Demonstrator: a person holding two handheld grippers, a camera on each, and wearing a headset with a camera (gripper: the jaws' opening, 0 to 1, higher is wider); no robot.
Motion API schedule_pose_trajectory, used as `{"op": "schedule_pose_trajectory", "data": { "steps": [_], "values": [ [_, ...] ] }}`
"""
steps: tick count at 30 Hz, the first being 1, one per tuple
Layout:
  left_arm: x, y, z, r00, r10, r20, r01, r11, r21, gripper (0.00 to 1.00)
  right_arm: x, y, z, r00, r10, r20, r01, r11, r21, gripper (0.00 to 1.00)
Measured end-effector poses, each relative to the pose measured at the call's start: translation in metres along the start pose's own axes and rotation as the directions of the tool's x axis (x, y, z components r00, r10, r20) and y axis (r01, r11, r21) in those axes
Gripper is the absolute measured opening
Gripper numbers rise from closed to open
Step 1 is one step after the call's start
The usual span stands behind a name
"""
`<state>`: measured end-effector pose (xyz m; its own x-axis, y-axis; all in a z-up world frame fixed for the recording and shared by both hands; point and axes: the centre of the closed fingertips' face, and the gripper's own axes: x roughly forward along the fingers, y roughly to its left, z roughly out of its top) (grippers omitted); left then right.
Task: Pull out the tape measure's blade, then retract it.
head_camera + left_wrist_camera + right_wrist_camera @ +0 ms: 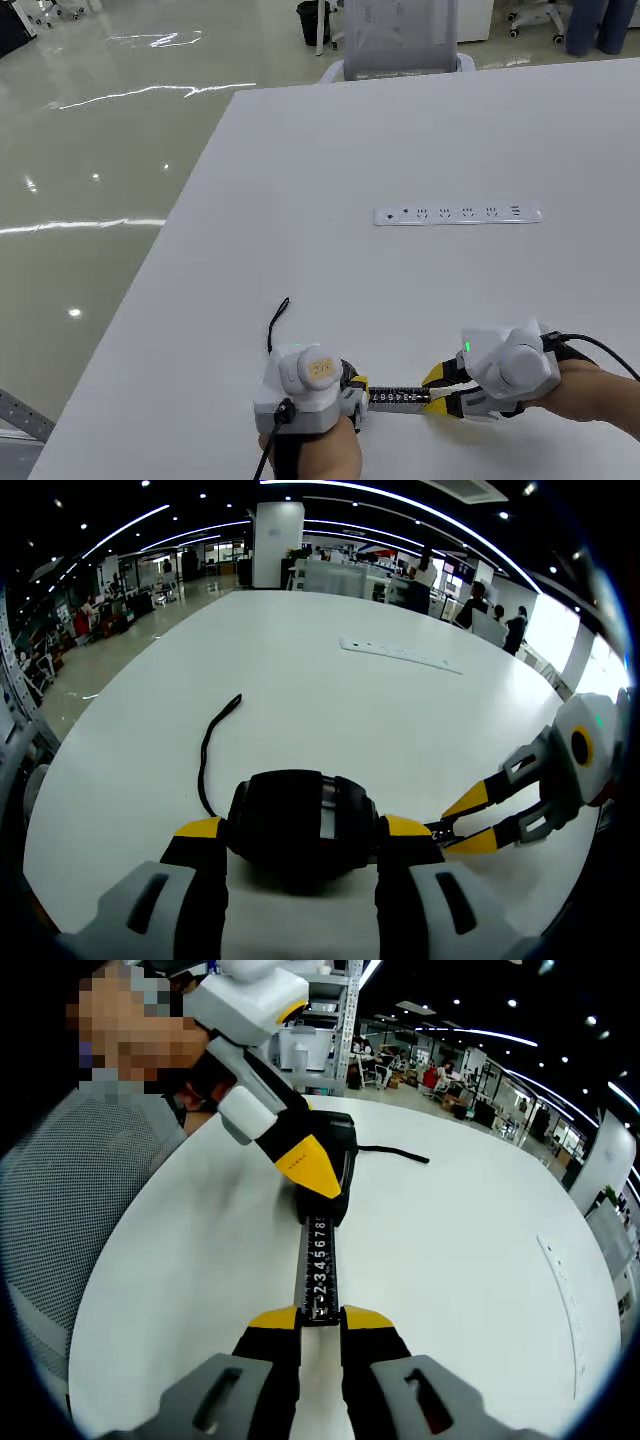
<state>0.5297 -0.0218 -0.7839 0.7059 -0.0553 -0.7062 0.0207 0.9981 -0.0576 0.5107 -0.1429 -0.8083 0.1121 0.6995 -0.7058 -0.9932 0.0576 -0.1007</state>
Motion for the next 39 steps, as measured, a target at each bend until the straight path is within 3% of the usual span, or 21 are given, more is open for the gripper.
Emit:
{"op": "schedule_pose_trajectory", "data": {
  "steps": [39],
  "values": [
    [0.0016,-0.0002,-0.0007,0.9997,0.016,-0.016,-0.016,1.0,0.021,0.55,0.0064,-0.0003,0.0058,1.0,-0.001,0.009,0.001,1.0,-0.004,0.14]
  ]
}}
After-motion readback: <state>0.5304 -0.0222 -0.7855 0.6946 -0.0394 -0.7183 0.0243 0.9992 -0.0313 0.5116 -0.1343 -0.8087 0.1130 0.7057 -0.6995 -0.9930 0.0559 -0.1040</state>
